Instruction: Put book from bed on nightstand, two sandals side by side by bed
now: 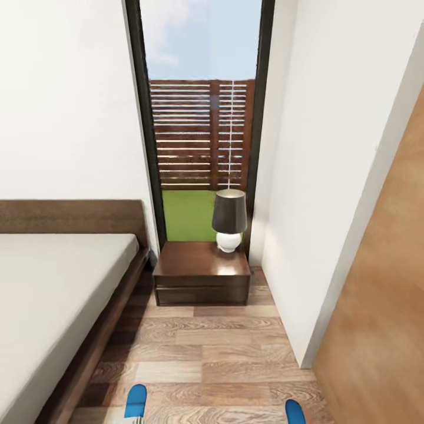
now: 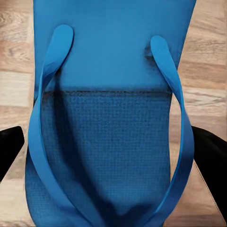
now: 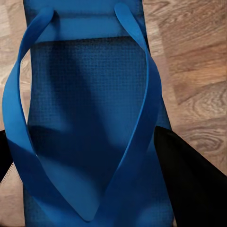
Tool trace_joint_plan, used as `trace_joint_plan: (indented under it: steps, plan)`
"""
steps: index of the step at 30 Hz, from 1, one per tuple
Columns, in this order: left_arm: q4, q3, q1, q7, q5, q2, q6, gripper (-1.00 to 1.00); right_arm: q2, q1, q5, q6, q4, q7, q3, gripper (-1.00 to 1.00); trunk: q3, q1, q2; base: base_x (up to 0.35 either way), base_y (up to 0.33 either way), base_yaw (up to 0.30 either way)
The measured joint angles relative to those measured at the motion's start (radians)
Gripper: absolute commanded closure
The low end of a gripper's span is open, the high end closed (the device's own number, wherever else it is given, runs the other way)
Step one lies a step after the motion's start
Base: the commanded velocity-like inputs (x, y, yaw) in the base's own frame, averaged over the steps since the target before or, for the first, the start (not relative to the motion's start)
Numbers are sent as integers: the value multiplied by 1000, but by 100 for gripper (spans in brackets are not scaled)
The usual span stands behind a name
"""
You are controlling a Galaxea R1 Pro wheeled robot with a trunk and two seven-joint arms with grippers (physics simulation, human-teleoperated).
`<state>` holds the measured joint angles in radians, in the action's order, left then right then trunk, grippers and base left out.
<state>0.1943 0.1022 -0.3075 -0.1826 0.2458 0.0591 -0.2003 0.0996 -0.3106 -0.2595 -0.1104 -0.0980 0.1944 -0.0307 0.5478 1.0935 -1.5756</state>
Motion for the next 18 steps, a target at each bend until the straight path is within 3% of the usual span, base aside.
trace_joint_plan:
  steps: [18]
  plan:
    - [0, 0, 0, 0, 0, 0, 0, 100, 0, 0, 0, 0, 0, 0, 0, 100, 0, 0, 0, 326, -93, 1]
